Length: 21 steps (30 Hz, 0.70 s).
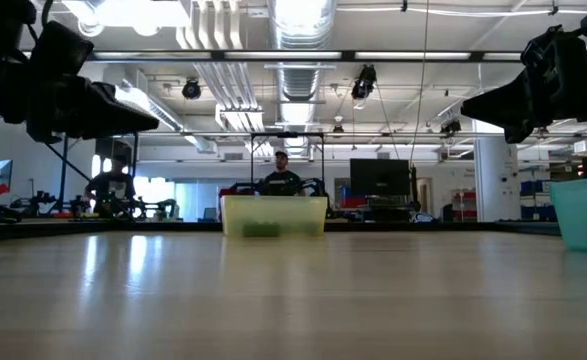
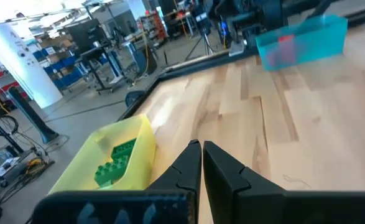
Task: Sort & place blocks by color
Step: Return to Home Position
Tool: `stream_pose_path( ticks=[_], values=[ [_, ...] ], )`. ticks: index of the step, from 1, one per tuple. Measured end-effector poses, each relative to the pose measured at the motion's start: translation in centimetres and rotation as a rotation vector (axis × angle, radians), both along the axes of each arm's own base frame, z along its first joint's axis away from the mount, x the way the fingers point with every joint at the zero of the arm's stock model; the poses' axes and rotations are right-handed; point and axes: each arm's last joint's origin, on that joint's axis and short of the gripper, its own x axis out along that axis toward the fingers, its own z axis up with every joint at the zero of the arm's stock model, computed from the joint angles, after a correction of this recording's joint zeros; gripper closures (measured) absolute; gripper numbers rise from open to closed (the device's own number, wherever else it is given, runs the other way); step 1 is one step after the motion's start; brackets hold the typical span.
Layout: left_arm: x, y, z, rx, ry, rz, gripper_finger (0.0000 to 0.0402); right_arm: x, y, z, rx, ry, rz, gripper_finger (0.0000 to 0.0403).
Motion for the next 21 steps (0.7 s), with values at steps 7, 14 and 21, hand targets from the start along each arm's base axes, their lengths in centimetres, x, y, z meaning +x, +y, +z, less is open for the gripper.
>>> stream_pose_path(
  ticks=[7, 14, 21],
  values=[
    [0.3, -0.1, -0.9, 0.021, 0.072, 0.0, 0.0401, 0.0, 0.0, 0.0, 0.0, 0.0, 0.0, 0.0335],
    [0.6, -0.2, -1.8, 0.043, 0.142, 0.0, 0.0401, 0.0, 0.0, 0.0, 0.001, -0.001, 0.0, 0.0325],
    [0.8, -0.2, -2.6, 0.063, 0.211, 0.0, 0.0402, 0.0, 0.0, 0.0, 0.0, -0.001, 0.0, 0.0328]
  ],
)
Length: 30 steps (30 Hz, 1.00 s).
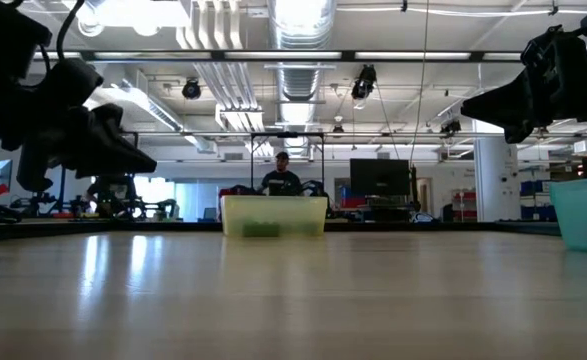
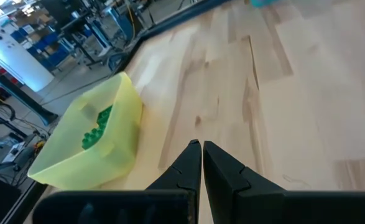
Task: Sort & place blocks by color
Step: Return to Home Position
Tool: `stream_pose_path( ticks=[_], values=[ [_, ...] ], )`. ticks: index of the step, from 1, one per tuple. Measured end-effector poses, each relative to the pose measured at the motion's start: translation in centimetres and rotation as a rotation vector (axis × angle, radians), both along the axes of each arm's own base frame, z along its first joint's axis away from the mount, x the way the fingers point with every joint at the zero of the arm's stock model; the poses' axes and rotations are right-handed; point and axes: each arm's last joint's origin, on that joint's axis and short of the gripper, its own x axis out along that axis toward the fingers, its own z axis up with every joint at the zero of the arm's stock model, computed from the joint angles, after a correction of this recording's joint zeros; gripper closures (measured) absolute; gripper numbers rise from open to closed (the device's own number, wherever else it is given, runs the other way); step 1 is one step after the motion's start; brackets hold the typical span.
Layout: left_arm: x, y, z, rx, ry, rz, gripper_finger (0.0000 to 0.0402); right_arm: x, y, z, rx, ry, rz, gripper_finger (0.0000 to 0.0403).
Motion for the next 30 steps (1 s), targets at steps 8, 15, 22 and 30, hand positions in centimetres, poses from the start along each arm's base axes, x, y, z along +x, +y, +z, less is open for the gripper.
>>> stream_pose_path(
  ticks=[8, 15, 22, 30],
  values=[
    [0.1, 0.0, -1.0, 0.022, 0.074, 0.0, 0.0402, 0.0, 0.0, 0.0, 0.001, -0.001, 0.0, 0.0333],
    [0.2, -0.1, -1.7, 0.04, 0.132, 0.0, 0.0402, 0.0, 0.0, 0.0, 0.0, 0.0, 0.0, 0.0323],
    [0.2, -0.1, -2.4, 0.056, 0.187, 0.0, 0.0402, 0.0, 0.0, 0.0, 0.001, -0.001, 0.0, 0.0326],
    [0.2, -0.1, -3.2, 0.075, 0.248, 0.0, 0.0402, 0.0, 0.0, 0.0, 0.001, -0.001, 0.0, 0.0335]
  ],
)
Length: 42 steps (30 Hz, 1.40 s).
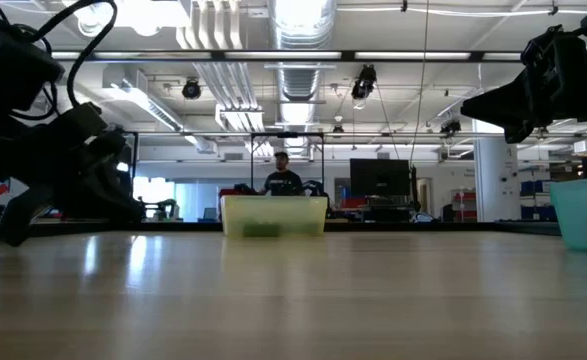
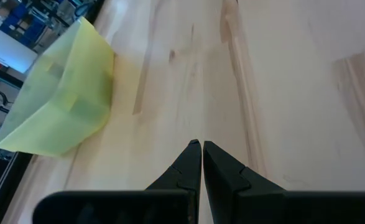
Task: Sort & place blocks by color
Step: Return to Home Position
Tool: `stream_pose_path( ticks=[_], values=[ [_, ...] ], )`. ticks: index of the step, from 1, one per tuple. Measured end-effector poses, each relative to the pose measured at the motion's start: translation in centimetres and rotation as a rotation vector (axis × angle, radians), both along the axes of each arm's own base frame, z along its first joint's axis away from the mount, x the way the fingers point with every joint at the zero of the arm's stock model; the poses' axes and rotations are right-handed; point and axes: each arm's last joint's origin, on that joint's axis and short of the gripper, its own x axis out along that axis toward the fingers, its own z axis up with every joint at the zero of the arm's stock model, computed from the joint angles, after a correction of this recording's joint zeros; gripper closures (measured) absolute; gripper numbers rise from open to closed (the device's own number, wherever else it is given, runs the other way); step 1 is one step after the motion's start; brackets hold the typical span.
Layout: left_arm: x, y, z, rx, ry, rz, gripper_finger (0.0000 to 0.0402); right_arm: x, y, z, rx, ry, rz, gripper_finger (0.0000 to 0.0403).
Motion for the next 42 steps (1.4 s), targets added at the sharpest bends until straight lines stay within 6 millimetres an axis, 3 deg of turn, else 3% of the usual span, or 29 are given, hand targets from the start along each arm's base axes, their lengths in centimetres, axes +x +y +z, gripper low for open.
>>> stream_pose_path(
  ticks=[13, 28, 42],
  values=[
    [0.0, 0.0, -0.76, 0.009, 0.05, 0.004, 0.0402, 0.0, 0.0, 0.0, -0.001, 0.0, 0.0, 0.0319],
    [0.19, -0.06, -0.14, 0.003, -0.005, -0.002, 0.0402, 0.0, 0.0, 0.01, 0.0, 0.0, 0.0, 0.0335],
    [0.23, -0.07, -0.07, -0.003, -0.014, 0.0, 0.0402, 0.0, 0.0, 0.01, 0.0, 0.0, 0.0, 0.0319]
  ],
)
